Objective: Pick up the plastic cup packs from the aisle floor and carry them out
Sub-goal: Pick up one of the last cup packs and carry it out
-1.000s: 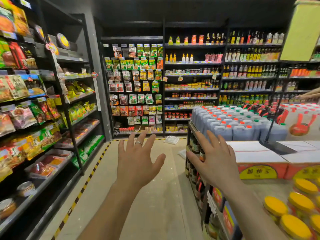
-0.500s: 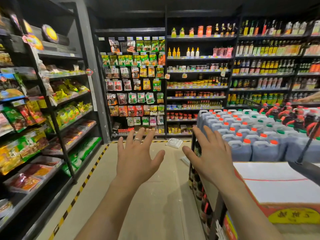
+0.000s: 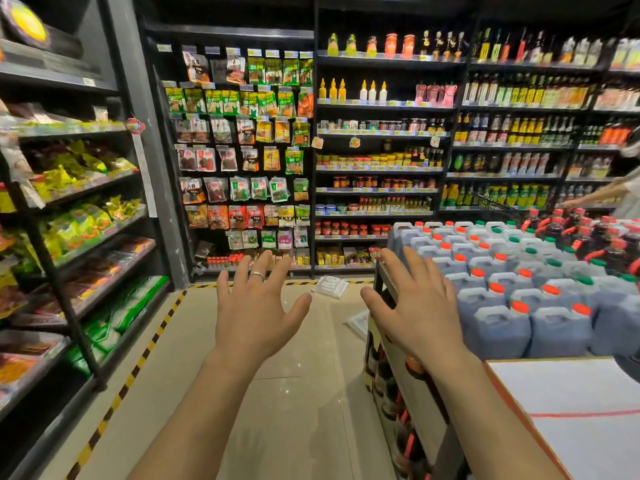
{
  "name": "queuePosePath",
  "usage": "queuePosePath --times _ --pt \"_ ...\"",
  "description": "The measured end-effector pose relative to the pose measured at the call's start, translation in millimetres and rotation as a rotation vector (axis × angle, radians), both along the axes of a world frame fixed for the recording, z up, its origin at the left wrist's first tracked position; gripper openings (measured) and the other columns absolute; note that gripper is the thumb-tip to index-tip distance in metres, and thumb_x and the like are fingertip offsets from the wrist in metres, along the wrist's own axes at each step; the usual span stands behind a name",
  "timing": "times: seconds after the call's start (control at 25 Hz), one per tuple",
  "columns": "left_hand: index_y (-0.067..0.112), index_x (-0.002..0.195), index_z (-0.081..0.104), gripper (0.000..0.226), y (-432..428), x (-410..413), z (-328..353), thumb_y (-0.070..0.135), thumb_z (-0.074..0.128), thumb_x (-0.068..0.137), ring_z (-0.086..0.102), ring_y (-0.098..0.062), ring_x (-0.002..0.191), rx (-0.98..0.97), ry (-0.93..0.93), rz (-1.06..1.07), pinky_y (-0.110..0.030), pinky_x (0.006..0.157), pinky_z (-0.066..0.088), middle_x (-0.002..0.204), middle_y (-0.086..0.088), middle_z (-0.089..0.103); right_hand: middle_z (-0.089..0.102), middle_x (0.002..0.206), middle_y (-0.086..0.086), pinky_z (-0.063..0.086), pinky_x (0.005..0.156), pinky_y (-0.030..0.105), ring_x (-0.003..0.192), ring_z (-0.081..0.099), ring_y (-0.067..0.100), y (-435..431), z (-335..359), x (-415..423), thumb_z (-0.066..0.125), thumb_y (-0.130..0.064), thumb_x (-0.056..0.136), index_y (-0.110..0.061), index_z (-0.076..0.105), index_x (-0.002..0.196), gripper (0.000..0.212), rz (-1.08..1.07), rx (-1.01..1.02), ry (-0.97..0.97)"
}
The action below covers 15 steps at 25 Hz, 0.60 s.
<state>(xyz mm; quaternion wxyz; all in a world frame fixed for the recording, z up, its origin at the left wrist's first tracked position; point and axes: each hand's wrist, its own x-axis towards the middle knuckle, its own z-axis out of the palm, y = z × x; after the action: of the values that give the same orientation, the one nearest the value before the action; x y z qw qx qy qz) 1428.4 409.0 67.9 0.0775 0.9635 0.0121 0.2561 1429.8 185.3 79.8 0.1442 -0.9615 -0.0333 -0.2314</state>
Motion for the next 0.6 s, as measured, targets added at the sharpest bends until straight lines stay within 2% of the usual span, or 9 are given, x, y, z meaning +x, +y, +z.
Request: queuePosePath --times 0.24,0.6 --pt "0.040 0.152 0.023 0.070 51 143 3 0.071 0.033 0.090 0.012 -0.024 0.150 -0.017 0.001 -0.033 -0.052 0.120 0.009 0.162 0.004 0.021 0.010 0.164 -0.003 0.013 0.118 0.047 0.150 0.005 0.025 50 -1 133 0.033 -0.070 0.091 -0.042 0.014 0.153 0.070 -0.036 -0.005 -0.007" --pt "0.042 0.152 0.023 0.069 91 296 -8 0.072 0.031 0.090 0.012 -0.024 0.150 0.026 0.028 -0.083 -0.053 0.121 0.007 0.162 0.004 0.020 0.013 0.163 -0.001 0.013 0.118 0.048 0.149 0.007 0.027 90 -17 283 0.029 -0.071 0.090 -0.041 0.013 0.153 0.071 -0.059 -0.007 0.034"
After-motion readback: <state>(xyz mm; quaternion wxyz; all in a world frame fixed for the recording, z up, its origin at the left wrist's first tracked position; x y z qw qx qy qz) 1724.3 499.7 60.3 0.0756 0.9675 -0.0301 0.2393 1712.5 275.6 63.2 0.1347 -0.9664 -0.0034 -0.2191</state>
